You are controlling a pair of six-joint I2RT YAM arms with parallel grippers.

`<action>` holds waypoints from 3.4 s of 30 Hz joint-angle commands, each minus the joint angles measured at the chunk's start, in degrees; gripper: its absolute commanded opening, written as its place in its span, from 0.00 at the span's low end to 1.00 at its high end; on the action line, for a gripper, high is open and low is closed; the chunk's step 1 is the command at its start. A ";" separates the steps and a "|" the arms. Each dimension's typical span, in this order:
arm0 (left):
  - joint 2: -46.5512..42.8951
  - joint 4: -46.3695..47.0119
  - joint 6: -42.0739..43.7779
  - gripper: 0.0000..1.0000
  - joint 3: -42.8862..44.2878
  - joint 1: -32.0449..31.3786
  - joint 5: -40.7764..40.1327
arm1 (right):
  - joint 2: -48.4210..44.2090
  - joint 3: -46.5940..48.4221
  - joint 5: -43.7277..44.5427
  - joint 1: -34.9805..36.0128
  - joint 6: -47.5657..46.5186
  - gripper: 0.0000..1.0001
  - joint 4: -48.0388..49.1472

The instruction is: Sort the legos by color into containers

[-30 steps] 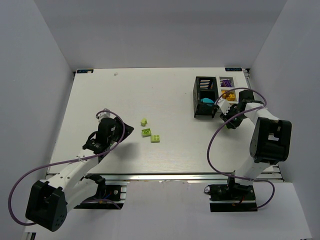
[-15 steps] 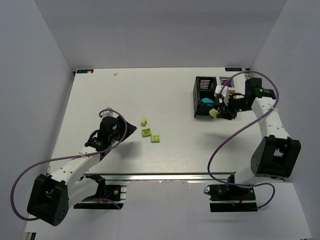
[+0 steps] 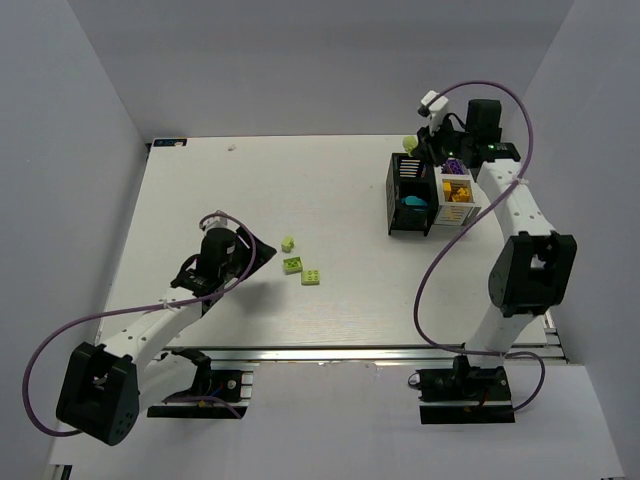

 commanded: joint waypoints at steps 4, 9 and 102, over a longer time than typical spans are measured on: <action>-1.03 -1.38 0.48 0.68 1.62 0.27 0.51 | 6.65 4.79 6.00 1.52 5.56 0.00 6.73; -1.73 -2.00 0.30 0.69 1.62 0.27 0.51 | 8.25 4.27 8.38 1.61 4.95 0.00 7.34; 57.23 15.75 10.67 0.13 69.71 -9.75 20.11 | -29.90 -30.54 5.31 2.05 26.04 0.00 20.97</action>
